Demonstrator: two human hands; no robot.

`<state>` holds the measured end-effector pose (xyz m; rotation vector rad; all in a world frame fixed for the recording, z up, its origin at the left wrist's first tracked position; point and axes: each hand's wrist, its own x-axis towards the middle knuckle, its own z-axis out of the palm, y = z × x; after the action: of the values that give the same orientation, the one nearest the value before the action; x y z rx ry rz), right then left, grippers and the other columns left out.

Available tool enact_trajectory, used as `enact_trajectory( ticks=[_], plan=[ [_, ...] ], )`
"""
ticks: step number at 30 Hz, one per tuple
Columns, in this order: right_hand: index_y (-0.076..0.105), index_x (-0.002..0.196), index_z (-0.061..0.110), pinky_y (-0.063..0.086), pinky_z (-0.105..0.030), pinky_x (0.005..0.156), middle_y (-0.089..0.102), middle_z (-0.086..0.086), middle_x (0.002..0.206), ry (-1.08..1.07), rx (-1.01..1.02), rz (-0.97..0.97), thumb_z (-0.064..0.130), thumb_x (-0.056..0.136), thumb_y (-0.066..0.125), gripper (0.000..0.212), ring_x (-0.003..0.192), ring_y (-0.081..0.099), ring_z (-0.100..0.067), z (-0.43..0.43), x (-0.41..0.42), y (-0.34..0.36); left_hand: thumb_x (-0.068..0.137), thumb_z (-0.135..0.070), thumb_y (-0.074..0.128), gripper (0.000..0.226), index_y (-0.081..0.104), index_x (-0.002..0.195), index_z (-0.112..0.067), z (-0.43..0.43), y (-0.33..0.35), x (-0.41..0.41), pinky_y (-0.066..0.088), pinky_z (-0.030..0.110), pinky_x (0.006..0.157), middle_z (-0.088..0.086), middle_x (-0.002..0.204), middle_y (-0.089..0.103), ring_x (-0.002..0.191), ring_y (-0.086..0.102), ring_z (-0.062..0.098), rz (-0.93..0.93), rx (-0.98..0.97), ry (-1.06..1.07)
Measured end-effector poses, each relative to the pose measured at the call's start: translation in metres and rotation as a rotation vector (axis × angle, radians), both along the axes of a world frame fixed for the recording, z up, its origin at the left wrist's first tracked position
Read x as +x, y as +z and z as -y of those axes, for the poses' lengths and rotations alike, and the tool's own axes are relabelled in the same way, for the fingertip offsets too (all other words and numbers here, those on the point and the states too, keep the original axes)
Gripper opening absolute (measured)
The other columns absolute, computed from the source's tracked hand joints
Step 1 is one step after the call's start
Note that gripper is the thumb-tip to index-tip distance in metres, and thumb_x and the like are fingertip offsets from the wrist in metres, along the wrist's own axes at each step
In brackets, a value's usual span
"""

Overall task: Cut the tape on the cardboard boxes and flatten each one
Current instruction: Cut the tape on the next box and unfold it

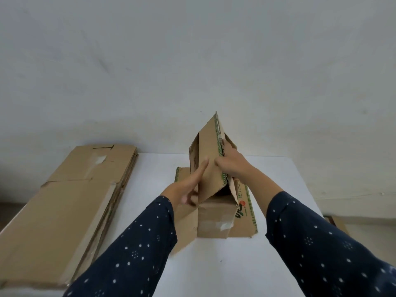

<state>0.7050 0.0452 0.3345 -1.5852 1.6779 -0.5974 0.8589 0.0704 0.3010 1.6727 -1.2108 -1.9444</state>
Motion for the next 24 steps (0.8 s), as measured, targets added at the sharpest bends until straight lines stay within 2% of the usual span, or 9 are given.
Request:
enact_trajectory(
  ticks=[3, 6, 8, 10, 13, 16, 18, 21, 24],
  plan=[
    [0.016, 0.155, 0.034, 0.052, -0.032, 0.068, 0.021, 0.002, 0.138, 0.008, 0.010, 0.064, 0.027, 0.089, 0.058, 0.078, 0.093, 0.049, -0.020, -0.006, -0.008, -0.001, 0.037, -0.100, 0.064, 0.140, 0.011, 0.156, -0.046, 0.033, 0.017, -0.031, 0.031, 0.053, 0.116, -0.003, 0.160, 0.030, 0.143, 0.037, 0.026, -0.043, -0.241, 0.207],
    [0.026, 0.151, 0.033, 0.054, -0.036, 0.079, 0.023, 0.007, 0.136, 0.061, 0.061, 0.135, 0.040, 0.083, 0.066, 0.079, 0.110, 0.047, -0.023, -0.013, -0.023, -0.001, 0.021, -0.090, 0.078, 0.156, 0.004, 0.153, -0.053, 0.056, 0.023, -0.054, 0.037, 0.053, 0.112, -0.003, 0.160, 0.024, 0.141, 0.036, 0.028, 0.085, -0.281, 0.203],
    [0.029, 0.150, 0.037, 0.050, -0.040, 0.090, 0.036, 0.006, 0.139, 0.071, 0.096, 0.278, 0.048, 0.080, 0.064, 0.079, 0.120, 0.046, -0.022, -0.016, -0.036, -0.009, 0.037, -0.080, 0.077, 0.142, 0.008, 0.156, -0.046, 0.058, 0.025, -0.062, 0.038, 0.053, 0.111, 0.003, 0.158, 0.024, 0.139, 0.036, 0.030, 0.155, -0.301, 0.205],
    [0.032, 0.148, 0.043, 0.044, -0.042, 0.098, 0.045, 0.003, 0.138, -0.015, 0.045, 0.443, 0.043, 0.088, 0.054, 0.064, 0.126, 0.045, -0.018, -0.019, -0.043, -0.018, 0.045, -0.067, 0.069, 0.123, 0.018, 0.155, -0.044, 0.060, 0.018, -0.066, 0.041, 0.055, 0.107, 0.007, 0.151, 0.032, 0.131, 0.041, 0.032, 0.172, -0.337, 0.255],
    [0.029, 0.150, 0.045, 0.032, -0.033, 0.100, 0.035, 0.003, 0.131, -0.196, -0.209, 0.436, 0.028, 0.099, 0.043, 0.056, 0.107, 0.043, 0.003, -0.023, -0.040, -0.031, 0.041, -0.063, 0.065, 0.115, 0.026, 0.148, -0.050, 0.068, 0.007, -0.069, 0.045, 0.054, 0.102, 0.006, 0.146, 0.041, 0.124, 0.048, 0.032, 0.162, -0.332, 0.272],
    [0.016, 0.154, 0.039, 0.034, -0.031, 0.092, 0.024, 0.005, 0.132, -0.428, -0.279, 0.566, 0.016, 0.099, 0.045, 0.066, 0.093, 0.042, 0.003, -0.021, -0.037, -0.041, 0.043, -0.055, 0.069, 0.106, 0.032, 0.143, -0.053, 0.094, -0.022, -0.060, 0.049, 0.053, 0.097, 0.004, 0.141, 0.047, 0.118, 0.054, 0.031, 0.106, -0.308, 0.316],
    [0.019, 0.153, 0.031, 0.036, -0.028, 0.084, 0.031, 0.000, 0.135, -0.437, -0.206, 0.482, 0.013, 0.100, 0.042, 0.061, 0.098, 0.046, -0.005, -0.018, -0.043, -0.047, 0.042, -0.050, 0.071, 0.106, 0.035, 0.141, -0.051, 0.094, -0.024, -0.054, 0.051, 0.052, 0.095, 0.005, 0.135, 0.053, 0.113, 0.058, 0.031, 0.101, -0.302, 0.330],
    [0.034, 0.147, 0.026, 0.044, -0.023, 0.071, 0.059, 0.003, 0.112, -0.164, -0.052, 0.192, 0.017, 0.102, 0.037, 0.046, 0.089, 0.057, -0.006, -0.020, -0.054, -0.060, 0.042, -0.050, 0.078, 0.118, 0.029, 0.150, -0.043, 0.071, 0.001, -0.052, 0.049, 0.048, 0.096, 0.005, 0.129, 0.059, 0.112, 0.060, 0.029, 0.065, -0.298, 0.283],
    [0.054, 0.131, 0.026, 0.052, -0.039, 0.087, 0.068, 0.001, 0.109, -0.084, -0.099, -0.018, 0.027, 0.101, 0.036, 0.036, 0.094, 0.065, -0.017, -0.021, -0.064, -0.068, 0.059, -0.050, 0.088, 0.116, 0.025, 0.155, -0.032, 0.058, 0.017, -0.052, 0.046, 0.042, 0.094, 0.004, 0.131, 0.058, 0.114, 0.058, 0.026, -0.006, -0.308, 0.255]
  ],
)
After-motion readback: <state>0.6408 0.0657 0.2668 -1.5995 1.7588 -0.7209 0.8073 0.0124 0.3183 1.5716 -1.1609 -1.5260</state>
